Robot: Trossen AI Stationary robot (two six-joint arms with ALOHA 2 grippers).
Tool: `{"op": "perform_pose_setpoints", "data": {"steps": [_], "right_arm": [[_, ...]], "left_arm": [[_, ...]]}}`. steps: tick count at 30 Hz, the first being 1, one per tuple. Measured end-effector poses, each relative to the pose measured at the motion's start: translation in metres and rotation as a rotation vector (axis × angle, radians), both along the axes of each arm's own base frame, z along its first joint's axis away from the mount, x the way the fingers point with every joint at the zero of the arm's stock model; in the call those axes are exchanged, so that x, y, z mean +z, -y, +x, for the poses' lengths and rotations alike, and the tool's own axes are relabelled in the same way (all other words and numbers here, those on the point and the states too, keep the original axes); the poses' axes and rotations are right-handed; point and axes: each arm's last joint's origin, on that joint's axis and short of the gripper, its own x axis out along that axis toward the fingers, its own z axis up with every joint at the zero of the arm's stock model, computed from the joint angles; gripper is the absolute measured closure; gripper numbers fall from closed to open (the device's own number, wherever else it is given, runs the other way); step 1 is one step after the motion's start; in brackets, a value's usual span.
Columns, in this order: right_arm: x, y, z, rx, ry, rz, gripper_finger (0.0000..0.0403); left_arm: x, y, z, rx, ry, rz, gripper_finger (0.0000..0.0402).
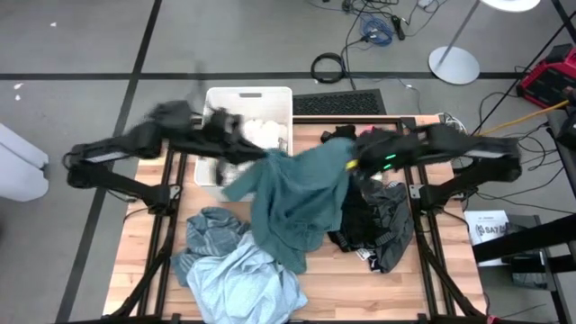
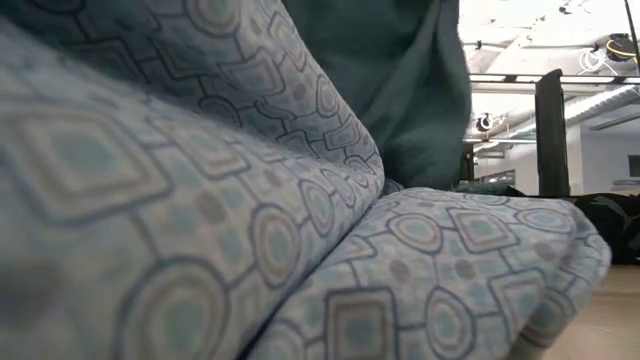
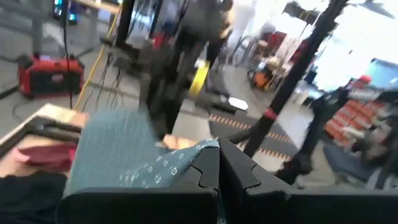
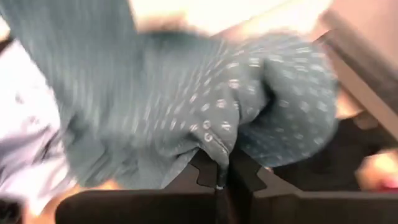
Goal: Sort clothes
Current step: Put the green shirt into the white laundry bin
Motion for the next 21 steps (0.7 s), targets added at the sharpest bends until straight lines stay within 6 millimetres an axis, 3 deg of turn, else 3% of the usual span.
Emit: {"op": "perform_pose_setpoints", "data": {"steps": [3, 9, 16, 21], "right_arm": [[0.031, 0.007, -0.032, -0.110, 0.071, -0.125, 0.0402], [0.091, 0.021, -0.078, -0.269, 0.258, -0.357, 0.0402], [0.159, 0.023, -0.114, -0.291, 0.454, -0.706, 0.0403], [0.178, 0.021, -0.130, -0.248, 0.536, -0.733, 0.0403]], "left_arm": [[-0.002, -0.009, 0.019, 0.025, 0.034, 0.026, 0.0401], [0.029, -0.042, 0.030, 0.146, 0.156, 0.058, 0.0401], [0.093, -0.067, 0.010, 0.255, 0.368, 0.176, 0.0401], [0.108, -0.068, 0.006, 0.133, 0.402, 0.134, 0.0401]]}}
